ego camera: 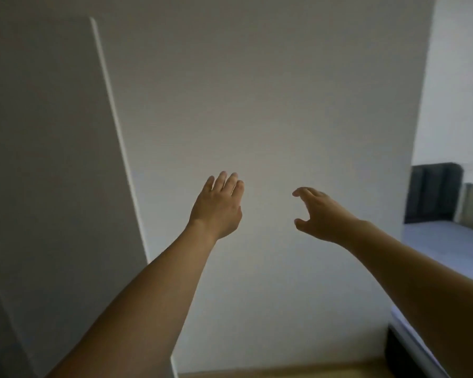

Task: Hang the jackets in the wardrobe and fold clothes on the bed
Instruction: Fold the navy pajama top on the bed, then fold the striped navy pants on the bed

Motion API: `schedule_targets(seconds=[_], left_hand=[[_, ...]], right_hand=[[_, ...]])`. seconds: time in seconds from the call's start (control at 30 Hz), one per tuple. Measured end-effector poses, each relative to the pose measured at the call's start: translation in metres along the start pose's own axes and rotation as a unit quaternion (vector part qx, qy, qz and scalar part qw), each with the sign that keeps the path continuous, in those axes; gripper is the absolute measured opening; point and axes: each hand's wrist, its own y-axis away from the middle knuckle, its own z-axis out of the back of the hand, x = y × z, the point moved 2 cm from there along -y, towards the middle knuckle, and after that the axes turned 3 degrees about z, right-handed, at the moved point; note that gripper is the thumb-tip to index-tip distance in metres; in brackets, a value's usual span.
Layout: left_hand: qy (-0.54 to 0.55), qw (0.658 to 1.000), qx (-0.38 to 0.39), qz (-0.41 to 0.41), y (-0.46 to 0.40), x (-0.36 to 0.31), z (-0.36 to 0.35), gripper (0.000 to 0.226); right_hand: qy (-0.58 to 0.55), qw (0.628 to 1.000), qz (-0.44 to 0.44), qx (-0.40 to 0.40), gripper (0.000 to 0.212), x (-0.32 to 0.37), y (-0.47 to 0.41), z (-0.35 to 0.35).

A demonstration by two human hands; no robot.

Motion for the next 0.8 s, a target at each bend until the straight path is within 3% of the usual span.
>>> schedule_targets(seconds=[0.3, 0.6, 0.8], left_hand=[[0.149, 0.983, -0.034, -0.105, -0.083, -0.359, 0.087, 0.058], [0.173, 0.967, -0.021, -0.188, -0.147, -0.611, 0.135, 0.058], [0.236, 0.955, 0.035, -0.176, -0.194, -0.795, 0.125, 0.059]], right_hand=[[0.081, 0.983, -0.165, 0.007, 0.073, -0.27, 0.21, 0.143], [0.061, 0.967, -0.248, 0.008, 0.073, -0.474, 0.348, 0.207], [0.059, 0.954, -0.294, 0.022, 0.069, -0.641, 0.418, 0.235]])
